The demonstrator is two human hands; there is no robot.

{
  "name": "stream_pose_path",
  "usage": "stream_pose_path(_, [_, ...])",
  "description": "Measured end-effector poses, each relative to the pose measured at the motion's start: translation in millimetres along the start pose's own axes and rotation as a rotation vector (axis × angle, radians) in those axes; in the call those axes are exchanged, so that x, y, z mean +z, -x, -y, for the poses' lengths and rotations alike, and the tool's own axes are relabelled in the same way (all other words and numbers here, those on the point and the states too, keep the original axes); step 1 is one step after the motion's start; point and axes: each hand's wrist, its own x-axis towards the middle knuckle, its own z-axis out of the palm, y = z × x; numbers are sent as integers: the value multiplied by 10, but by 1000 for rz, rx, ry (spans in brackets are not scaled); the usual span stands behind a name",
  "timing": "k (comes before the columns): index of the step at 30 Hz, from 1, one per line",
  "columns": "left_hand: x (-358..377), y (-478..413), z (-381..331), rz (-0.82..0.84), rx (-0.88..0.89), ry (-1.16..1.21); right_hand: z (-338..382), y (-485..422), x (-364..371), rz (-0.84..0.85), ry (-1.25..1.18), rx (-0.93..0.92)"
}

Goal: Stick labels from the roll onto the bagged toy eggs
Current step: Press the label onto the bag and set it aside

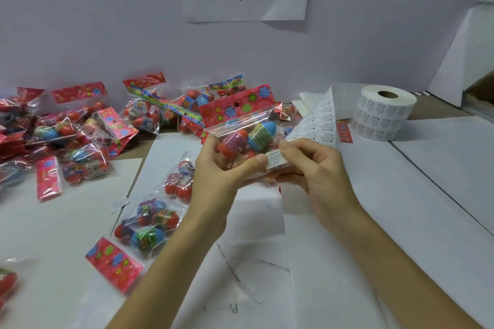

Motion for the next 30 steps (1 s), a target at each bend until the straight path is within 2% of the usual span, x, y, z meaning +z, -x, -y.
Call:
stream_pose_path(6, [-5,-26,13,-24,-37,4,21,-31,-21,56,-47,75])
stream_pose_path(11, [-14,-21,3,13,-50,17,-6,-17,-27,48,121,-39])
stream_pose_path(20, [-40,-16,-10,54,-109,107,9,-44,-59,108,-32,78])
stream_pose_path(25, [-24,-18,1,81,-119,76,-21,-46,-63,61,75,2])
stream_pose_path(30, [-34,-38,9,82,-135,41,-20,-53,-72,90,61,-13])
